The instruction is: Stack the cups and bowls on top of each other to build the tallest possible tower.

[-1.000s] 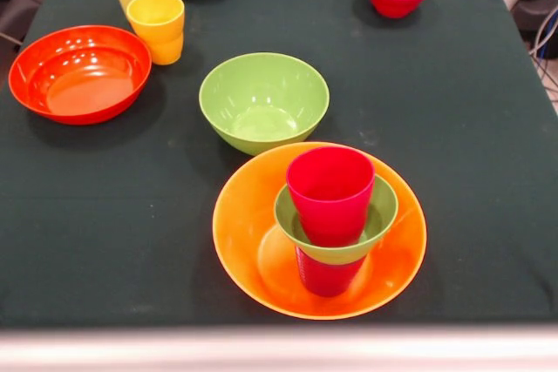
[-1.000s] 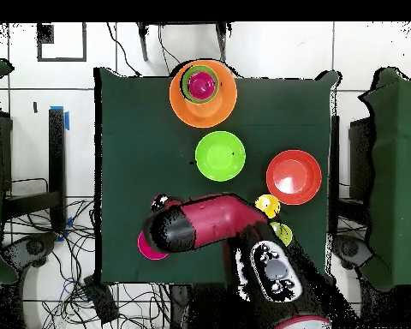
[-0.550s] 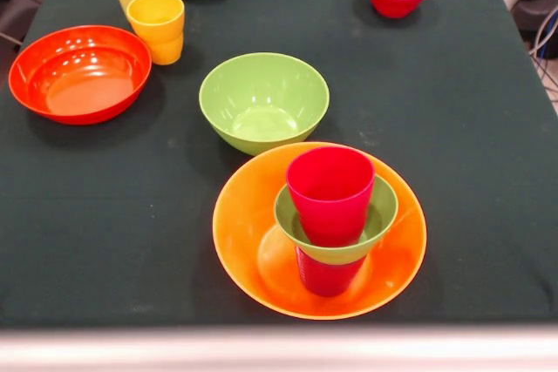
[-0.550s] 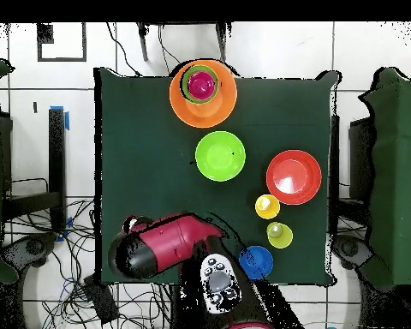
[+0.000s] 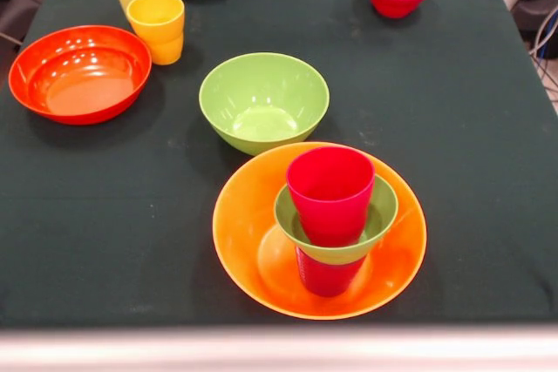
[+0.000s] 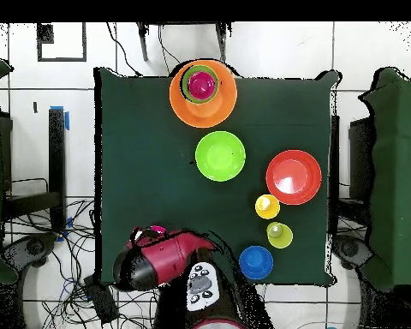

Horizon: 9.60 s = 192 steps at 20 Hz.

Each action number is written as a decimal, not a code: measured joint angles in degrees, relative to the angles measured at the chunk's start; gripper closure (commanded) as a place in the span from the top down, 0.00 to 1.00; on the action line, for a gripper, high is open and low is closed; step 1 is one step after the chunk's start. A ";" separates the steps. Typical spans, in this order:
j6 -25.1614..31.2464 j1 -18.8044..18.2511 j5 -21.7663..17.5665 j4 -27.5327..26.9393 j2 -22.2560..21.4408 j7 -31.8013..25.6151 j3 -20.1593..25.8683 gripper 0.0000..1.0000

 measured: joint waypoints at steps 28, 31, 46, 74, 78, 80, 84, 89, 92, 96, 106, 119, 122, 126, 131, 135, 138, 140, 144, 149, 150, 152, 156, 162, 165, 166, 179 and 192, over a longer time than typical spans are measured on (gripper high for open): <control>-6.55 8.76 8.82 -0.32 13.75 0.00 -14.25 0.00; -6.55 8.85 8.98 -0.35 13.73 0.00 -14.45 0.00; -6.55 8.87 9.13 -0.60 13.75 0.00 -15.70 1.00; -9.53 0.40 9.13 -0.69 13.76 0.00 -9.10 1.00; -9.53 -0.12 9.13 -0.69 13.76 0.00 -7.82 1.00; -9.51 -0.20 9.12 -0.68 13.76 0.00 -7.61 0.00; -9.54 0.28 9.14 -0.72 13.73 0.00 -7.90 0.00; -9.54 1.87 9.13 -0.81 13.66 0.00 -8.76 0.00; -9.53 3.21 9.17 -1.03 13.53 0.00 -9.65 0.00; -6.44 4.30 9.13 -1.28 10.23 0.00 -10.18 0.00; 16.38 -3.15 9.39 -6.32 -3.02 0.00 -6.35 0.00; 13.72 -6.97 4.87 -19.13 -9.20 0.00 -3.68 0.00; 7.67 -10.09 3.23 -20.56 -9.56 0.00 -0.25 0.00; 2.36 -14.88 0.87 -22.50 -9.55 0.00 5.13 0.00; -0.92 -19.16 -2.74 -24.85 -9.51 0.00 10.30 0.00; -3.44 -22.98 -6.00 -26.30 -9.16 0.00 15.35 0.00; -4.38 -27.88 -8.39 -26.95 -7.71 0.00 21.81 0.00; -4.42 -29.87 -9.18 -27.15 -6.80 0.00 24.34 0.00; -4.38 -36.96 -11.24 -27.76 -1.95 -0.06 32.98 0.00; -3.10 -42.30 -12.25 -28.72 4.93 -1.40 39.86 0.00; -2.58 -42.87 -12.28 -28.88 5.89 -1.79 40.67 0.00; 0.67 -45.04 -12.29 -29.63 10.09 -4.06 43.97 0.00; 5.14 -46.78 -12.28 -30.02 13.75 -7.48 47.05 0.00; 12.42 -49.01 -11.17 -30.03 16.83 -12.96 52.32 0.00; 14.83 -49.24 -11.15 -30.02 16.54 -14.64 53.91 0.00; 15.19 -49.26 -11.15 -29.98 16.14 -14.81 54.15 0.00; 15.71 -51.35 -11.20 -29.81 11.96 -15.24 57.78 0.00; 15.71 -53.49 -11.90 -30.66 14.25 -20.84 58.95 0.00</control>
